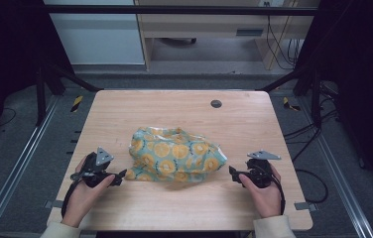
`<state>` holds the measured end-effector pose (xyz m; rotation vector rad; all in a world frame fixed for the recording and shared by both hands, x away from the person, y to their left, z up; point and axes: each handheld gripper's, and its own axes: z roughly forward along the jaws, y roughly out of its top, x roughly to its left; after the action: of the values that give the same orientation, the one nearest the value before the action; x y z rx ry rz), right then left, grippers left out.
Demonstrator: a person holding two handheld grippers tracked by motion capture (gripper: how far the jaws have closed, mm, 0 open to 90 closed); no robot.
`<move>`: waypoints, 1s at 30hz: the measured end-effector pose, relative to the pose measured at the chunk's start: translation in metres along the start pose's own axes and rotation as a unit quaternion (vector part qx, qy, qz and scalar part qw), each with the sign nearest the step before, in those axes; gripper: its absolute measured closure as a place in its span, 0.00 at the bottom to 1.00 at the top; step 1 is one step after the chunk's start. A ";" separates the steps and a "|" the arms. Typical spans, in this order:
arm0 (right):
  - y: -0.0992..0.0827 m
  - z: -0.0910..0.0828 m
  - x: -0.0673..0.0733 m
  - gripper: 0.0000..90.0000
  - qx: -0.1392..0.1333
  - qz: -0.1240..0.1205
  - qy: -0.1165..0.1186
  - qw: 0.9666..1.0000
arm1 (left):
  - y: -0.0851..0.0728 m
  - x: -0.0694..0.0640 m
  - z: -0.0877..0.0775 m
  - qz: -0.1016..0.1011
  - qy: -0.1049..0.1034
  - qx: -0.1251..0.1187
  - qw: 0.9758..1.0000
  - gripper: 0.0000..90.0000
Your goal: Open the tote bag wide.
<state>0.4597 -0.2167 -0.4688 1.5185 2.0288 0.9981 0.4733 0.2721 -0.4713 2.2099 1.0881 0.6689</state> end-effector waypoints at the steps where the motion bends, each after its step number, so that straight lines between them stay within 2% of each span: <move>1: 0.000 0.000 0.000 0.16 0.000 -0.002 0.003 1.000 | 0.000 0.000 0.000 0.001 0.000 0.001 1.000 0.10; 3: 0.002 -0.002 0.002 0.15 0.000 0.002 0.005 1.000 | 0.000 -0.001 0.001 0.005 0.001 0.004 1.000 0.10; 10: 0.015 -0.015 0.014 0.17 -0.020 -0.023 0.013 0.999 | 0.000 0.000 0.001 0.006 0.007 0.006 1.000 0.10; 12: 0.030 -0.024 0.025 0.20 -0.031 -0.045 0.034 0.998 | 0.000 0.000 0.002 0.005 0.008 0.008 1.000 0.10; 13: 0.030 -0.024 0.025 0.20 -0.031 -0.045 0.034 0.998 | 0.000 0.001 0.002 0.005 0.008 0.009 1.000 0.10; 16: 0.049 -0.029 0.038 0.24 -0.038 -0.068 0.052 0.996 | 0.000 0.001 0.002 0.005 0.010 0.009 1.000 0.10; 17: 0.063 -0.029 0.046 0.25 -0.037 -0.081 0.064 0.994 | 0.000 0.001 0.002 0.008 0.011 0.010 1.000 0.10; 18: 0.063 -0.029 0.046 0.25 -0.037 -0.081 0.064 0.994 | 0.000 0.001 0.002 0.008 0.011 0.010 1.000 0.10; 20: 0.077 -0.027 0.054 0.27 -0.038 -0.089 0.080 0.992 | 0.000 0.001 0.001 0.009 0.011 0.010 1.000 0.10; 21: 0.090 -0.022 0.063 0.26 -0.032 -0.095 0.096 0.990 | 0.000 0.001 0.001 0.009 0.010 0.009 1.000 0.10; 22: 0.090 -0.022 0.063 0.26 -0.032 -0.095 0.096 0.990 | 0.000 0.001 0.001 0.009 0.010 0.009 1.000 0.10; 23: 0.100 -0.014 0.072 0.24 -0.021 -0.111 0.099 0.989 | 0.000 0.001 0.001 0.010 0.011 0.009 1.000 0.10; 24: 0.100 -0.014 0.072 0.24 -0.021 -0.111 0.099 0.989 | 0.000 0.001 0.001 0.011 0.011 0.010 1.000 0.10; 25: 0.106 -0.003 0.079 0.22 -0.001 -0.118 0.106 0.987 | 0.000 0.001 0.001 0.012 0.011 0.011 1.000 0.10; 27: 0.106 0.002 0.080 0.22 0.006 -0.117 0.111 0.987 | 0.000 0.000 0.001 0.012 0.011 0.011 1.000 0.10; 28: 0.107 0.010 0.083 0.21 0.021 -0.115 0.114 0.987 | 0.000 0.000 0.001 0.013 0.011 0.011 1.000 0.10; 29: 0.106 0.018 0.086 0.30 0.037 -0.117 0.115 0.986 | 0.000 0.000 0.001 0.013 0.011 0.011 1.000 0.10; 30: 0.106 0.018 0.086 0.30 0.037 -0.117 0.115 0.986 | 0.000 0.000 0.001 0.013 0.011 0.010 1.000 0.10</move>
<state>0.5134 -0.1143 -0.3936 1.2081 2.3642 1.0514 0.4741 0.2722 -0.4716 2.2427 1.0834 0.6967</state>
